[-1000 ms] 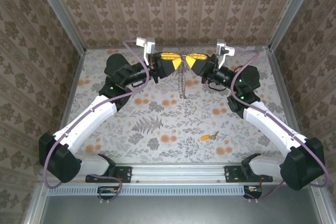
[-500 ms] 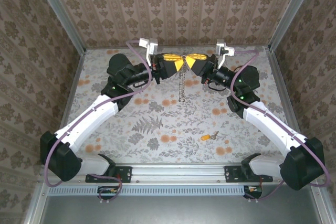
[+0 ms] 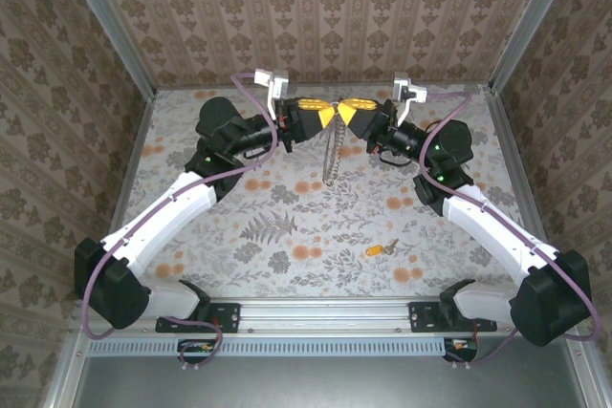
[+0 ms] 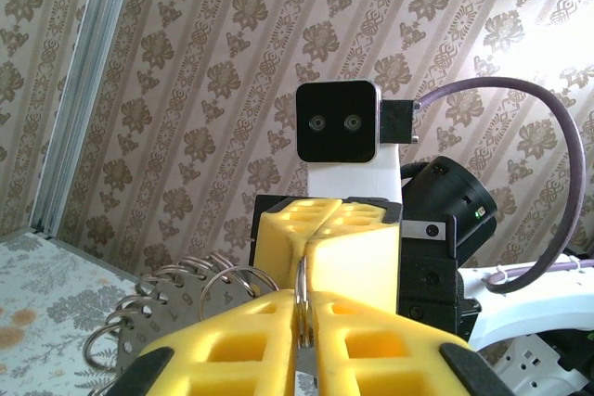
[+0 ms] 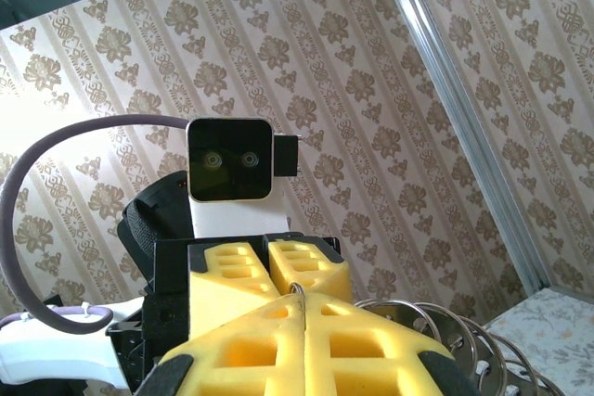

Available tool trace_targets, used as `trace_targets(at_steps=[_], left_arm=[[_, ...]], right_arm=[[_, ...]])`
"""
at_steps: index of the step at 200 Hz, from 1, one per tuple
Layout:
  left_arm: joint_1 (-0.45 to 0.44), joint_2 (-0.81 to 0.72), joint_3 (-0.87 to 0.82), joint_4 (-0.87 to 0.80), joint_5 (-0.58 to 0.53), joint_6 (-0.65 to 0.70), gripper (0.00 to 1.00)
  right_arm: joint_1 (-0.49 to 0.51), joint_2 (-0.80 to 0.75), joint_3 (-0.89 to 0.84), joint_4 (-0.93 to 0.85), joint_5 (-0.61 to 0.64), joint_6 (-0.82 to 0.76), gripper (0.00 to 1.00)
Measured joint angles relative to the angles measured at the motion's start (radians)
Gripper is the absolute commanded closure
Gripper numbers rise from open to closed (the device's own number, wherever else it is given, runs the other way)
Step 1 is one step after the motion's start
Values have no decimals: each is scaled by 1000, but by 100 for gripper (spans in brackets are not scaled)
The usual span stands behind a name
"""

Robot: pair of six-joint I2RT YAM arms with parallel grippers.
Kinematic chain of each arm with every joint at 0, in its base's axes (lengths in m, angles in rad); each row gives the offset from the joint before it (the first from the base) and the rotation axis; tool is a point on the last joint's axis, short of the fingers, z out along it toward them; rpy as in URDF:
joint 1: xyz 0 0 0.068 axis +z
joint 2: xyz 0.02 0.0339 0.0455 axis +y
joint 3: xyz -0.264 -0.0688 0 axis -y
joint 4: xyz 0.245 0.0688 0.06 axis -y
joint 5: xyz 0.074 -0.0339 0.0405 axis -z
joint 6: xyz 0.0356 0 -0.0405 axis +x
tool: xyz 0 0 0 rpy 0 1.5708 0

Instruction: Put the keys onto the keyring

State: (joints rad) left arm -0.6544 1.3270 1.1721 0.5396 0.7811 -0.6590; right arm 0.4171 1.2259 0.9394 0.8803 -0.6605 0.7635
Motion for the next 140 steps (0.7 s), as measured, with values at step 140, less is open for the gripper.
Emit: trace_targets(at_steps=[140], left_arm=[[-1, 23, 16, 5, 8, 0, 95]], right_arm=[[-1, 0, -6, -1, -1, -1, 100]])
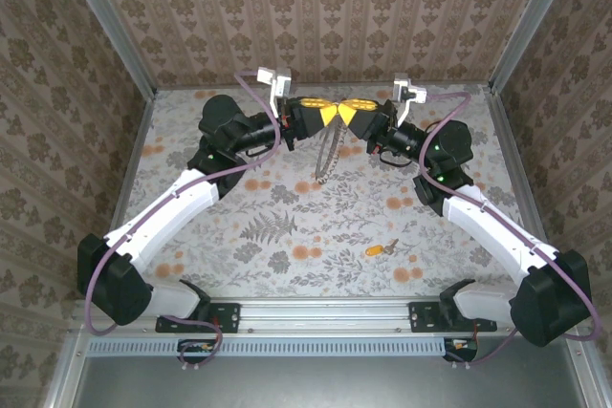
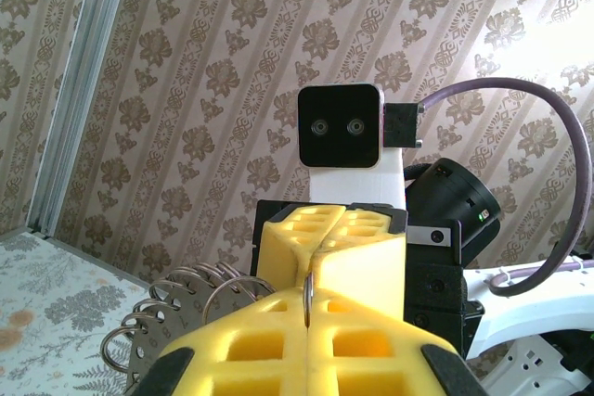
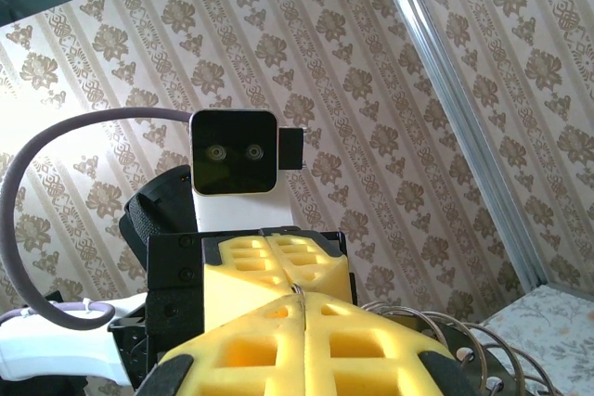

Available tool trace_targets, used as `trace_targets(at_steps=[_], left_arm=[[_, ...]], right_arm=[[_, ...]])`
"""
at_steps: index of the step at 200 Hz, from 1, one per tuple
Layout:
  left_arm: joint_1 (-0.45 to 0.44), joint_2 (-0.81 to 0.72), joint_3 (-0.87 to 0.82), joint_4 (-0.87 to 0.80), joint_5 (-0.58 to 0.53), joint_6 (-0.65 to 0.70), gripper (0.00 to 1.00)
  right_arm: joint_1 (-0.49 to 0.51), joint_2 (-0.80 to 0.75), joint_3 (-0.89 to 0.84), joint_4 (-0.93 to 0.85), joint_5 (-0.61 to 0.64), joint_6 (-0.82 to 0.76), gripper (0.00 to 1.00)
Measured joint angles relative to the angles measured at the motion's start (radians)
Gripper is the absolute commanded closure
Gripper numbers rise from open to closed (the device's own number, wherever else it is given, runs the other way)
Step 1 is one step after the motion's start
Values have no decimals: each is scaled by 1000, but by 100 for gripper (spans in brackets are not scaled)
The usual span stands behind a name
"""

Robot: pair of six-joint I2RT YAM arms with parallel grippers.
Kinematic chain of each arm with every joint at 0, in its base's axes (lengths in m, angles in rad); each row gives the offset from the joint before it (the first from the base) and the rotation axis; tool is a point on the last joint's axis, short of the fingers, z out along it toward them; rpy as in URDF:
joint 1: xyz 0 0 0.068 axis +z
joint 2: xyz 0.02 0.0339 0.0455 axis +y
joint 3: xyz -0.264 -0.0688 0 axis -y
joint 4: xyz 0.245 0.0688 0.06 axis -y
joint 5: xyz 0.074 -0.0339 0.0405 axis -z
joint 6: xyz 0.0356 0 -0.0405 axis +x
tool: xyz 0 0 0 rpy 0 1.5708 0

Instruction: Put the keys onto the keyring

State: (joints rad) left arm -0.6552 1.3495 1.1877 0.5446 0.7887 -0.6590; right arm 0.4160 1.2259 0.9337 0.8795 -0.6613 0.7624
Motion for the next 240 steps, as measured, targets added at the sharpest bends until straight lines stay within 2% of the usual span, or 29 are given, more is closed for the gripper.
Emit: trace_targets(at_steps=[28, 53, 174, 211, 240], left_arm=[[0, 0, 0, -4, -1, 2, 83], [0, -5, 0, -15, -2, 9, 79], [0, -19, -8, -24, -4, 12, 79], [0, -19, -10, -24, -4, 12, 82], [0, -19, -11, -25, -4, 12, 88]], right_arm=[[-1, 0, -3, 0, 0, 0, 100], [-6, 0, -10, -6, 0, 0, 100], [-8, -8, -15, -8, 0, 0, 100], [-8, -8, -15, -8, 0, 0, 100], [-8, -8, -15, -8, 0, 0, 100]])
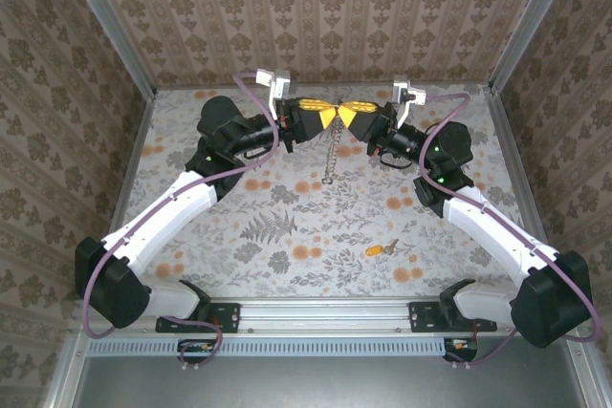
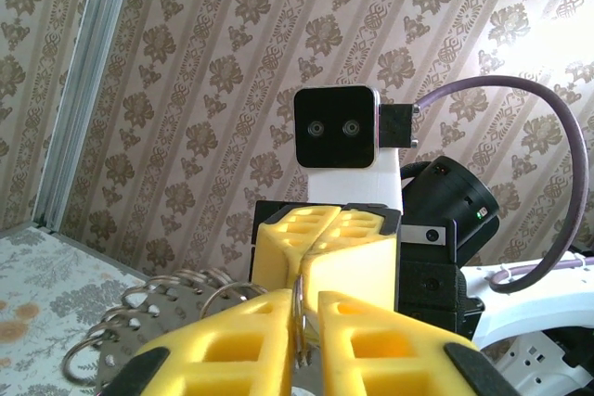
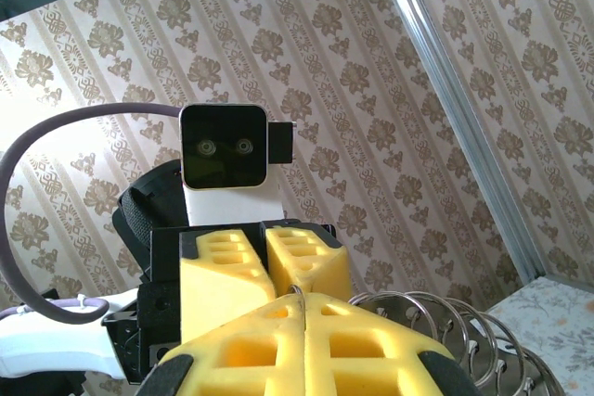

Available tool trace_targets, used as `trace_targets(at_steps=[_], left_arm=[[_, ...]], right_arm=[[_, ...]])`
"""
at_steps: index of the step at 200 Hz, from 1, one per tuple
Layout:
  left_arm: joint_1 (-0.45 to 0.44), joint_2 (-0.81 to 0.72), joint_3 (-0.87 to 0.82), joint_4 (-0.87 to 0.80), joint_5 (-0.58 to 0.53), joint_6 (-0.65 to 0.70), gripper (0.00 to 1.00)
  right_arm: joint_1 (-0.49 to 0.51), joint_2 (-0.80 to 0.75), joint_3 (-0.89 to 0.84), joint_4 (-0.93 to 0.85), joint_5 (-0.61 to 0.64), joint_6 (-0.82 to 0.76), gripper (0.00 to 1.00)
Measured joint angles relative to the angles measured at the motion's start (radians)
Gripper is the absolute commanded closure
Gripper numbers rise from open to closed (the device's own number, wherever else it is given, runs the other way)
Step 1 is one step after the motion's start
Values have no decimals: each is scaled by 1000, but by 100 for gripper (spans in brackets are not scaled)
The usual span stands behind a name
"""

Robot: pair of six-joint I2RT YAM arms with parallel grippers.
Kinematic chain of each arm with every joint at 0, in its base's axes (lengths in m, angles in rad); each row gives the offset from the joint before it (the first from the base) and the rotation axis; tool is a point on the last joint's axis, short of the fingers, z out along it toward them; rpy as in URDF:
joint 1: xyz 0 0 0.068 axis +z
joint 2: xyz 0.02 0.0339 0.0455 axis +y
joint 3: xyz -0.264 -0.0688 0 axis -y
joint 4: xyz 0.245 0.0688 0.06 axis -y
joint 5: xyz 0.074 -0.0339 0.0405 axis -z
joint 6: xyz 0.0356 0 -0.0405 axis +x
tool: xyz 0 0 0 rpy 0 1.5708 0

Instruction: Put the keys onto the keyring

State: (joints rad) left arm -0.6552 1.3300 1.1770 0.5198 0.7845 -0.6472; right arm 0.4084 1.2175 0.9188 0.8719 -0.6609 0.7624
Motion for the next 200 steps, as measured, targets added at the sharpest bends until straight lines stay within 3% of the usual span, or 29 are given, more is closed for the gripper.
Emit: trace_targets(at_steps=[34, 59, 104, 131, 200], left_arm=[[0, 0, -1, 0, 0, 0, 90], [0, 0, -2, 1, 0, -1, 100], [0, 0, -5, 5, 0, 4, 100], [0, 0, -6, 4, 1, 3, 85], [-6, 0, -29, 5, 5, 4, 83]], right_arm=[[0, -1, 0, 0, 0, 0, 100], [0, -1, 0, 0, 0, 0, 100], [-2, -1, -1, 0, 0, -1, 100], [-3, -1, -4, 0, 0, -1, 100], [-11, -1, -11, 0, 4, -2, 100]])
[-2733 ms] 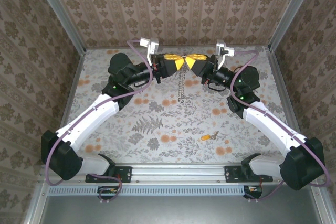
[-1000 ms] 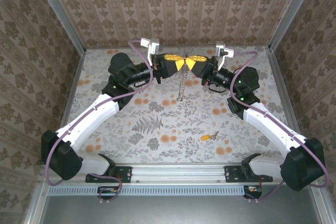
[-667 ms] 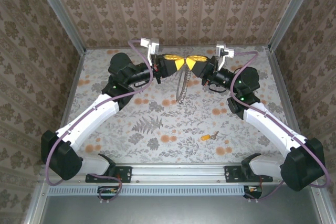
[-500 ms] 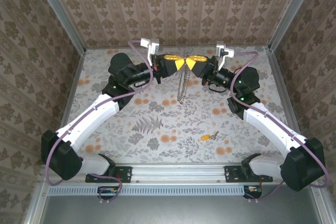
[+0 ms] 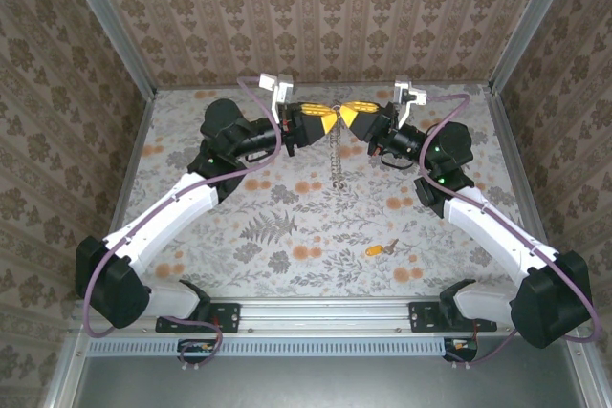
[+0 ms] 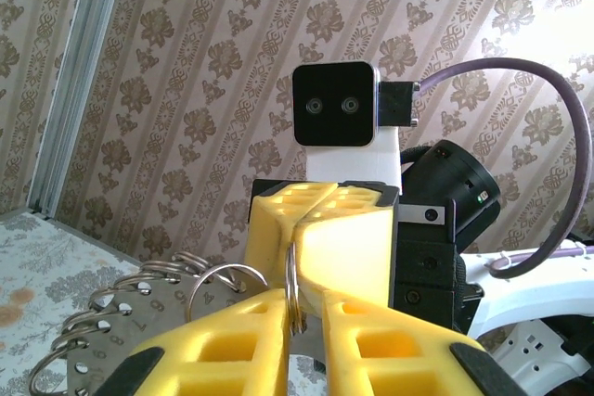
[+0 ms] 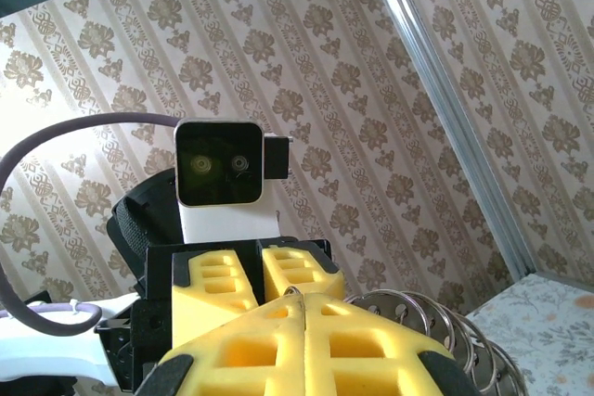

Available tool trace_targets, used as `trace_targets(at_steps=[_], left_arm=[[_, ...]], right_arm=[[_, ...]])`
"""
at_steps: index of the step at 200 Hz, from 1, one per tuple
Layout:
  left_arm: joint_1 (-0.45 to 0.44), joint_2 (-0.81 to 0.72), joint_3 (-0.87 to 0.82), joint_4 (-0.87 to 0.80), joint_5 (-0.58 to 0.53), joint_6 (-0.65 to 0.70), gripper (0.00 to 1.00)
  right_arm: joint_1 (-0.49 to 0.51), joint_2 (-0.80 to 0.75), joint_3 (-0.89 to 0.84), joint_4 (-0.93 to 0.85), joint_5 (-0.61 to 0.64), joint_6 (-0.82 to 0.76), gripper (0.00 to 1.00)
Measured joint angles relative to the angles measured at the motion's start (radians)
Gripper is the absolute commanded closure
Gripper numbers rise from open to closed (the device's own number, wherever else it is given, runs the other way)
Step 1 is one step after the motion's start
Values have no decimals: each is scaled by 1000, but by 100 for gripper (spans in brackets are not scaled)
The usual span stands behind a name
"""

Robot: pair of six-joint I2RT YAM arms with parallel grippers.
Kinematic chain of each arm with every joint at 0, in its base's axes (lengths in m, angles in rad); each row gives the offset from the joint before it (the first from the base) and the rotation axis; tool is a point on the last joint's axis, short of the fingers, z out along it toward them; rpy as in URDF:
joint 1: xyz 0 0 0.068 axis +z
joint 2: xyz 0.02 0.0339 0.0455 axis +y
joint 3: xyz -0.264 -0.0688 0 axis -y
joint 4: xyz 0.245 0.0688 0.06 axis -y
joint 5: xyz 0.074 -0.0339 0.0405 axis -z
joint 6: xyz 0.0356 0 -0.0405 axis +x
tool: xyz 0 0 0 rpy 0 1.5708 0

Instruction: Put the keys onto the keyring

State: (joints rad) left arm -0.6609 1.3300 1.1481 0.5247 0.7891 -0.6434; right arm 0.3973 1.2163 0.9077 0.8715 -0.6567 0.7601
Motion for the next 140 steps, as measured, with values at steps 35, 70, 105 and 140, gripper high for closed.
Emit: trace_targets(at_steps=[35, 70, 105, 140], left_arm=[[0, 0, -3, 0, 0, 0, 81], [0, 0, -3, 0, 0, 0, 79], [0, 0, -3, 0, 0, 0, 78], [0, 0, -3, 5, 0, 0, 77]], right_arm=[[0, 0, 0, 0, 0, 0, 100], [0, 0, 0, 0, 0, 0, 100], [0, 0, 0, 0, -1, 0, 100], [0, 0, 0, 0, -1, 0, 100]])
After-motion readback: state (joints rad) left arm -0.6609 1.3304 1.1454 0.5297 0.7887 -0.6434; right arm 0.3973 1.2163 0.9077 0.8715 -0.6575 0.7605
